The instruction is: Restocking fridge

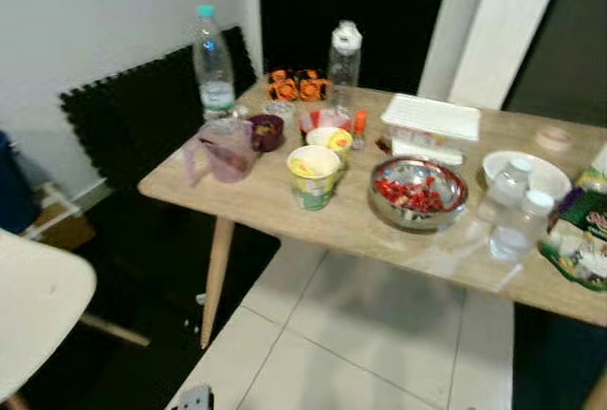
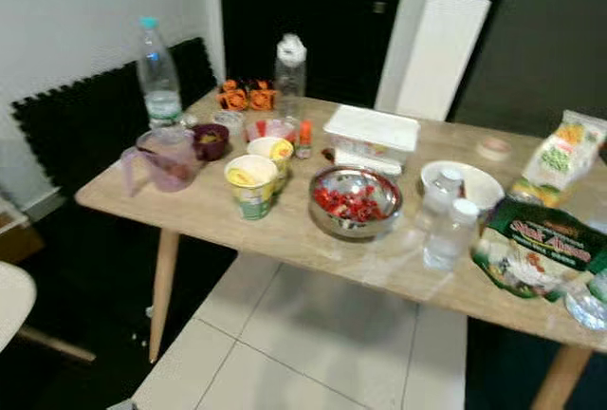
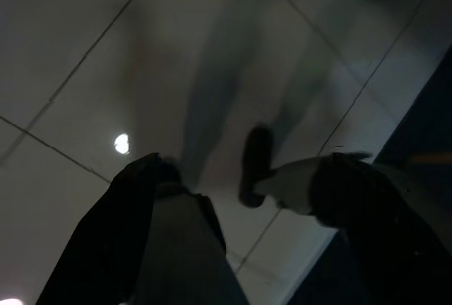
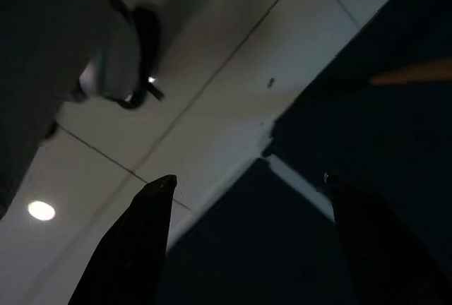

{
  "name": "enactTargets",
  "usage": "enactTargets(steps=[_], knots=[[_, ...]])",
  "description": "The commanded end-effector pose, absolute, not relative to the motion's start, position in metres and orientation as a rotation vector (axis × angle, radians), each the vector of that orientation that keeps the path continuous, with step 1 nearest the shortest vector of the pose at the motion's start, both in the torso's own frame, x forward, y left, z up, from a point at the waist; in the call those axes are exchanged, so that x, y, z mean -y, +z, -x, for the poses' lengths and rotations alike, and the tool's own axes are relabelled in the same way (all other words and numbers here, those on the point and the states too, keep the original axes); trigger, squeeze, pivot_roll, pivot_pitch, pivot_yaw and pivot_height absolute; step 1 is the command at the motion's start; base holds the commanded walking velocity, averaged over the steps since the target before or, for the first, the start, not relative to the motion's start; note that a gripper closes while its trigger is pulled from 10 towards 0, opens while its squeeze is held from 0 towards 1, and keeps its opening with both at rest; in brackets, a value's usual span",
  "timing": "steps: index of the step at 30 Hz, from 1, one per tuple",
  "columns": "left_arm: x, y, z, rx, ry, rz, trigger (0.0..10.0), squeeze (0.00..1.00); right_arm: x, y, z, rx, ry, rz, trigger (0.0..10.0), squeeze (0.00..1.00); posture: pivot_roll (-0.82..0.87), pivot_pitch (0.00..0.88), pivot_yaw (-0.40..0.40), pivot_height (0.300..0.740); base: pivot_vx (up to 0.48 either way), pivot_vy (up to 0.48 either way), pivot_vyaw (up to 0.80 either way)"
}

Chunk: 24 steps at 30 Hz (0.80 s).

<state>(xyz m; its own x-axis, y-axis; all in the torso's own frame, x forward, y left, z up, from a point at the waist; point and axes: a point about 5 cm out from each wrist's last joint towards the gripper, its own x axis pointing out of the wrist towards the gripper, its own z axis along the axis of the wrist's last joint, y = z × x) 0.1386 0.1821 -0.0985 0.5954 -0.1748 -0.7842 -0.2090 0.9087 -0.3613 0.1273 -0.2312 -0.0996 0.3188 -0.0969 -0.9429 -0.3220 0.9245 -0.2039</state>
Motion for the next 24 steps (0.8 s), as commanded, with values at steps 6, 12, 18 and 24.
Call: enactTargets(steps=[6,12,18,24], knots=[[-0.184,-0.098,-0.140,-0.945,0.011,0.430,10.0,0.00,0.234,-0.100,-0.123,-1.260,0.138,0.389,10.0,0.00,-0.09,0.000,0.026,0.740,0.000,0.000,-0.78],[-0.184,-0.097,-0.143,-0.939,0.006,0.428,10.0,0.00,0.236,-0.100,-0.123,-1.261,0.132,0.404,10.0,0.00,-0.09,0.000,0.026,0.740,0.000,0.000,-0.78],[-0.182,-0.097,-0.142,-0.940,0.005,0.432,10.0,0.00,0.249,-0.097,-0.122,-1.263,0.087,0.496,10.0,0.00,-0.10,0.000,0.026,0.740,0.000,0.000,-0.78],[-0.182,-0.099,-0.138,-0.950,0.015,0.437,10.0,0.00,0.271,-0.092,-0.116,-1.286,-0.076,0.566,10.0,0.00,-0.10,0.000,0.025,0.740,0.000,0.000,-0.13]])
